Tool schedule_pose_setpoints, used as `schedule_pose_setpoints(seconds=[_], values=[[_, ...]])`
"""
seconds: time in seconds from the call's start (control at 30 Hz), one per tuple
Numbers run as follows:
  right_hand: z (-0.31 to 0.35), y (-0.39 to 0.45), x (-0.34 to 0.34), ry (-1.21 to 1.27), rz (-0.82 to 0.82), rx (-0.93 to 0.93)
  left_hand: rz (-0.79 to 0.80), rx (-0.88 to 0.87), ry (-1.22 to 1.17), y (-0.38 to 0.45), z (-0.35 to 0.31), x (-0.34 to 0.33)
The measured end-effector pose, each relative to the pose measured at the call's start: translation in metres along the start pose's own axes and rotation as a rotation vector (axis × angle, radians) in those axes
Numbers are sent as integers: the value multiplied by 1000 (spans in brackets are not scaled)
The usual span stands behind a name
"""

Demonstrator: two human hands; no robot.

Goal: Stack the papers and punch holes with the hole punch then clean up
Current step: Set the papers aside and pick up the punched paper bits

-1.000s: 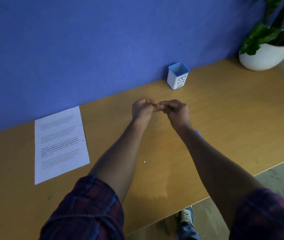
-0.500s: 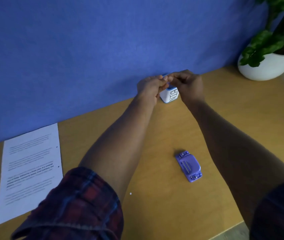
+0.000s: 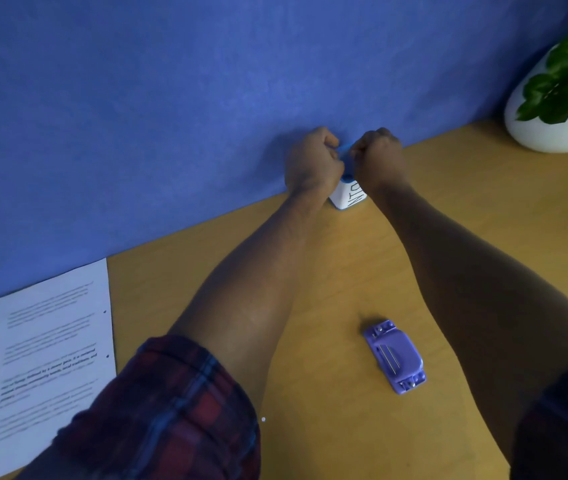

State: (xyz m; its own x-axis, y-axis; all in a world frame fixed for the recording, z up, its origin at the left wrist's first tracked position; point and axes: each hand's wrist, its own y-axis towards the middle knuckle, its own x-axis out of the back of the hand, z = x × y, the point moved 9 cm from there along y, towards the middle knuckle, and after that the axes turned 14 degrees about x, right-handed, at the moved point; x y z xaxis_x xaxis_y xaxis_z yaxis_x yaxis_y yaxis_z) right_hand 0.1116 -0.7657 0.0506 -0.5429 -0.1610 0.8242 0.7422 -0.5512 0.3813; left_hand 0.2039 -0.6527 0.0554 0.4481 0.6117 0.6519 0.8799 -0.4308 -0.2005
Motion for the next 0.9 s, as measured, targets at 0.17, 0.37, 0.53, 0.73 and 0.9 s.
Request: schedule_pose_setpoints(seconds=[0.17,0.37,0.53,0.73,0.9], values=[[1,-1,-3,-48,31,-9,-87,-175,301,-4,-5,-13],[7,-5,-1,-2,46,6,-171,-241,434,-11,-8,-19],[23,-35,21,126,-171,47,-219,-297,363,-25,-3,-4],[69,-112,-10,230,-35,92,-70,-218,356,-65,65,10],[110,-184,-54,250,314,124,80,-147,481,-113,150,21]])
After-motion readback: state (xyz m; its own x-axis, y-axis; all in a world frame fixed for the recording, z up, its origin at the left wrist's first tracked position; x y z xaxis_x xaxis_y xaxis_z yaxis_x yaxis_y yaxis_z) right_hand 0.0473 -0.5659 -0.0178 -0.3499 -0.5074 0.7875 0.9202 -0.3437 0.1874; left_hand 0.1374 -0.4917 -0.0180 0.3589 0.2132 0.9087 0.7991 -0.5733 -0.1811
